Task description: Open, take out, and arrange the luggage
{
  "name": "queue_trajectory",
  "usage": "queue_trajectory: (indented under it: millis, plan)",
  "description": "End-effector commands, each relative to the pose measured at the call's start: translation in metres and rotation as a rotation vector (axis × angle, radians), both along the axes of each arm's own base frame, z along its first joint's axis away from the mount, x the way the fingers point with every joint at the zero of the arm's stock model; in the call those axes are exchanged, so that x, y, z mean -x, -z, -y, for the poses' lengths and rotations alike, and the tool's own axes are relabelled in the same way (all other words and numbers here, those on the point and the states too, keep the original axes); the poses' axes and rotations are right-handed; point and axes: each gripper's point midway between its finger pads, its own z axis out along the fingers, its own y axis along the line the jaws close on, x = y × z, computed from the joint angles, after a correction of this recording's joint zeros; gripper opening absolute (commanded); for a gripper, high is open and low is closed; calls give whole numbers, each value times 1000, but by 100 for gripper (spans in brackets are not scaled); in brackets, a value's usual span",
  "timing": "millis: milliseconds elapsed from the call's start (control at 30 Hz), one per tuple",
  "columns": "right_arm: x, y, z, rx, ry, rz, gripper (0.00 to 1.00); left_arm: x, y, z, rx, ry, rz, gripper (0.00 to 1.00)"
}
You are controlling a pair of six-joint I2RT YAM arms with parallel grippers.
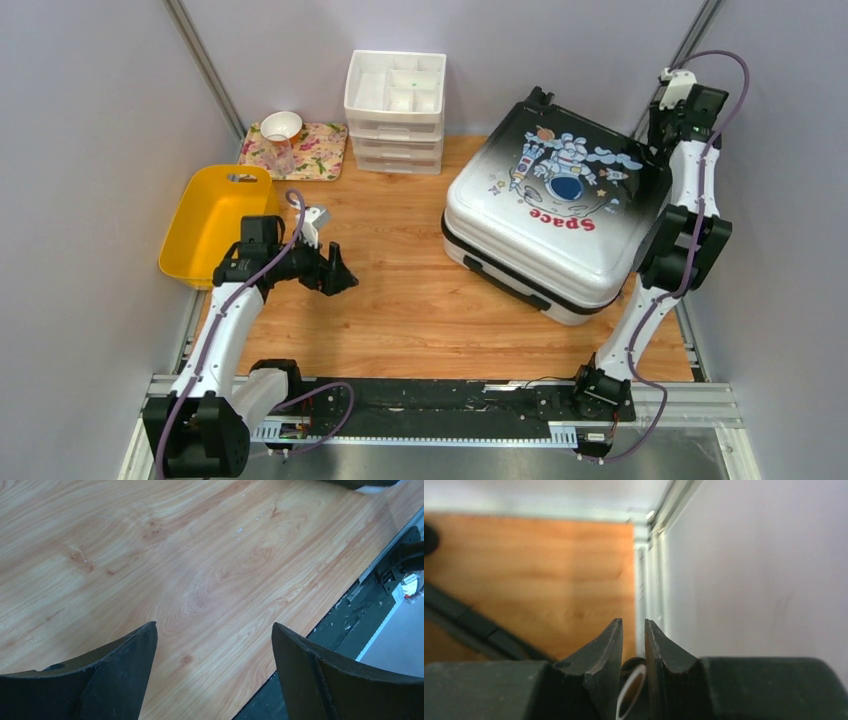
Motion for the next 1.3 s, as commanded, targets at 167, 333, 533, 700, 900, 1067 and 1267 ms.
queue_trajectory:
  millis: [167,333,533,700,900,1067,1267]
  plan:
    - [119,70,-171,-530,-328,-453,31,-1,-3,20,59,73,22,90]
    - [124,37,-190,-574,-387,-434,43,1,-5,31,67,117,46,88]
    - [156,-44,-169,-530,-397,-240,63,8,-4,40,76,154,128,85]
    - [204,-72,-165,-467,-409,-155,72,14,-1,49,78,193,190,84]
    - [293,-72,-220,-420,-596,-112,70,22,3,54,71,215,260,84]
    - [379,-28,-277,-296,-898,-169,66,28,11,49,38,219,297,84]
    - [427,16,-314,-116,-1053,-170,58,24,11,53,66,175,283,83]
